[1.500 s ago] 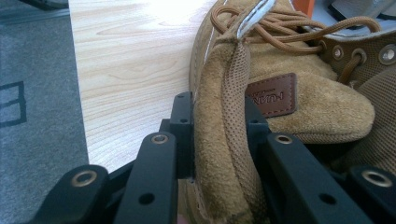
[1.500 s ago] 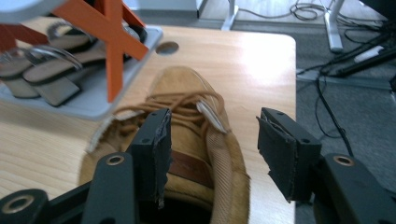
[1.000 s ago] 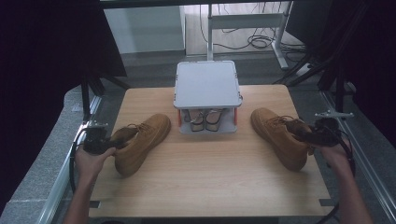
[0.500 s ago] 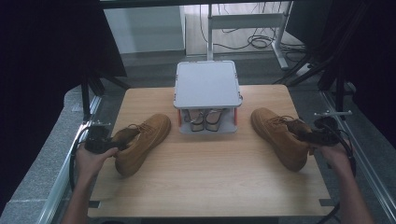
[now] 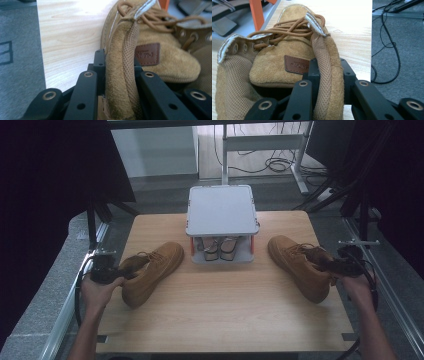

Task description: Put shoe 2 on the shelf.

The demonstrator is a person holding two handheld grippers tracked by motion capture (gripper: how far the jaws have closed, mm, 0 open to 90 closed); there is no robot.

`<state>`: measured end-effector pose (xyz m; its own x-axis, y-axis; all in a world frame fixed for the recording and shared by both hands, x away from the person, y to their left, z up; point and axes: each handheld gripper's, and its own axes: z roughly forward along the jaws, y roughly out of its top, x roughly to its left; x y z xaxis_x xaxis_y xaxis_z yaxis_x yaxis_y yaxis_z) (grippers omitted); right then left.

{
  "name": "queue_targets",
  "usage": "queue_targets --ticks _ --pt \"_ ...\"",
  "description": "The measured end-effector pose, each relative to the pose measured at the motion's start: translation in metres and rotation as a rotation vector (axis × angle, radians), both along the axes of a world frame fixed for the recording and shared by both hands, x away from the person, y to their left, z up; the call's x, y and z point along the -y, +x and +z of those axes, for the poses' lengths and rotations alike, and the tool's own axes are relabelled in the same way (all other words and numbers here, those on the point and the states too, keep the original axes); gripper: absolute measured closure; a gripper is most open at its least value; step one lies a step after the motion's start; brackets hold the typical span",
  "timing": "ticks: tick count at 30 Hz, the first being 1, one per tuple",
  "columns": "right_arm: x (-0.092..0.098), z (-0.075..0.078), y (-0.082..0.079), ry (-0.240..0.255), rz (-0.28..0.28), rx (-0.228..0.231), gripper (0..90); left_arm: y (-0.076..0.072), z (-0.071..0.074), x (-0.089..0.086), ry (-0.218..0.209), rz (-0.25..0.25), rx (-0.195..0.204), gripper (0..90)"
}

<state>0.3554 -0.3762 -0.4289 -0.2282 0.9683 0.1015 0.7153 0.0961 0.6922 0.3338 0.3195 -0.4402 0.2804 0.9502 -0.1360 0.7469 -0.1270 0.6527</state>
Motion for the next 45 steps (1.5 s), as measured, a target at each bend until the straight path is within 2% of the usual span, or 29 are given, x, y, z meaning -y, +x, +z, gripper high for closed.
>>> queue_targets --ticks 6,12,14,18,22,25,28,31,37,42,45 --pt "-0.006 0.006 -0.002 0.002 -0.006 0.036 77.8 0.001 0.01 0.007 -0.012 -0.011 0.039 76.5" --pt "-0.019 0.022 -0.006 -0.025 0.001 0.088 78.1 0.003 0.026 0.017 -0.009 -0.029 0.079 76.6" --pt "-0.021 0.027 -0.007 -0.041 0.009 0.101 78.1 0.003 0.031 0.018 -0.011 -0.031 0.09 76.6" --pt "-0.023 0.036 -0.012 -0.041 0.017 0.127 78.1 0.002 0.044 0.016 -0.03 -0.031 0.117 76.5" --pt "-0.022 0.046 -0.019 -0.013 0.017 0.167 78.0 -0.002 0.059 0.012 -0.065 -0.029 0.153 76.5" --pt "-0.019 0.054 -0.025 0.029 -0.001 0.195 77.8 -0.005 0.071 0.007 -0.085 -0.022 0.178 76.4" --pt "-0.016 0.063 -0.031 0.071 -0.016 0.227 77.7 -0.01 0.083 0.005 -0.092 -0.017 0.201 76.4" --pt "-0.014 0.073 -0.038 0.101 -0.038 0.257 77.6 -0.015 0.095 0.006 -0.07 -0.016 0.229 76.3" --pt "-0.013 0.092 -0.048 0.12 -0.063 0.333 77.5 -0.017 0.115 0.0 -0.098 -0.012 0.263 76.2" --pt "-0.015 0.11 -0.051 0.15 -0.07 0.368 77.3 -0.016 0.132 -0.002 -0.127 -0.001 0.293 76.1" --pt "-0.022 0.121 -0.05 0.147 -0.067 0.387 77.3 -0.014 0.143 0.001 -0.129 0.007 0.312 76.1"
